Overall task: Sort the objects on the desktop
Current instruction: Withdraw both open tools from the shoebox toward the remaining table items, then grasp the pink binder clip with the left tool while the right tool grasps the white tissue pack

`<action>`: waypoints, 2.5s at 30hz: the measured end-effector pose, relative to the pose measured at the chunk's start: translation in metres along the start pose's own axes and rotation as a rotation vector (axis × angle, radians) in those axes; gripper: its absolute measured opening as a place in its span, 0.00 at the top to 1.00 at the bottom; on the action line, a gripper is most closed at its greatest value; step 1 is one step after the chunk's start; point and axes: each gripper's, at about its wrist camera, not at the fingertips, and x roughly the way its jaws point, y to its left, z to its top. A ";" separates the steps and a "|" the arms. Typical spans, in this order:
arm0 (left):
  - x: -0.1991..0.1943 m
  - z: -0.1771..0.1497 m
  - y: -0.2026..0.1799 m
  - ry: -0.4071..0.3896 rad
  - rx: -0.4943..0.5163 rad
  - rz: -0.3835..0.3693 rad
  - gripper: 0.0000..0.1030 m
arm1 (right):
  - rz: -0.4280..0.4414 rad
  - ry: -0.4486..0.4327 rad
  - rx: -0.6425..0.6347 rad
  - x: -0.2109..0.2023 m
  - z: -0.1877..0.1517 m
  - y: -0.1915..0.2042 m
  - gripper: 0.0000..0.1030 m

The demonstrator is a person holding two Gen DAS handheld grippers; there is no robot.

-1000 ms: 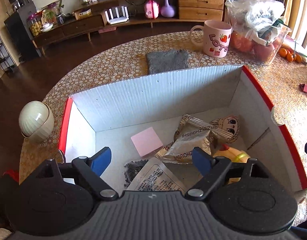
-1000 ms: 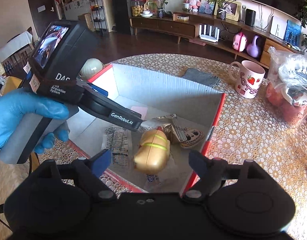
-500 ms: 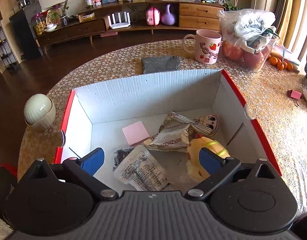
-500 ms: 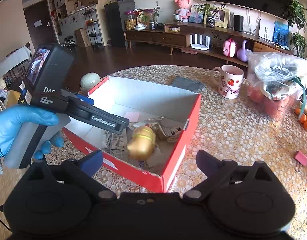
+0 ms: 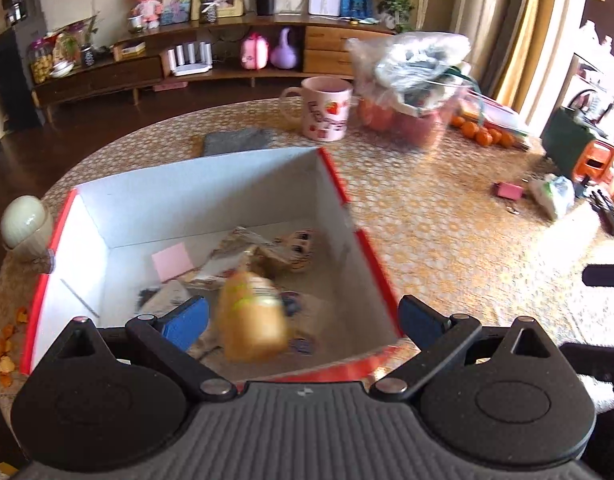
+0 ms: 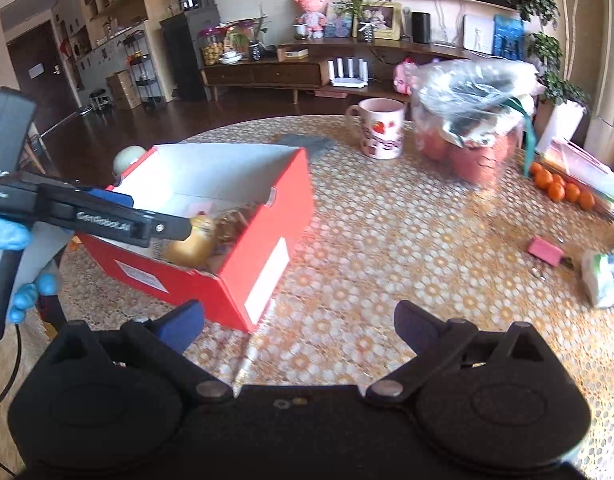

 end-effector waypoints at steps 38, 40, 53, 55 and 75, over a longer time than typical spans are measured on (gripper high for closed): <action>0.120 0.040 -0.258 0.029 0.325 -0.220 0.01 | -0.388 0.031 0.273 -0.044 -0.057 -0.280 0.02; 0.131 0.048 -0.267 0.021 0.342 -0.214 0.01 | -0.399 0.032 0.280 -0.038 -0.050 -0.291 0.01; 0.203 0.090 -0.300 0.020 0.340 -0.205 0.01 | -0.503 0.027 0.388 0.017 0.014 -0.354 0.02; 0.211 0.094 -0.302 0.019 0.343 -0.203 0.01 | -0.521 0.028 0.427 0.026 0.018 -0.364 0.02; 0.269 0.109 -0.322 -0.003 0.325 -0.180 0.01 | -0.581 0.108 0.624 0.091 0.019 -0.401 0.03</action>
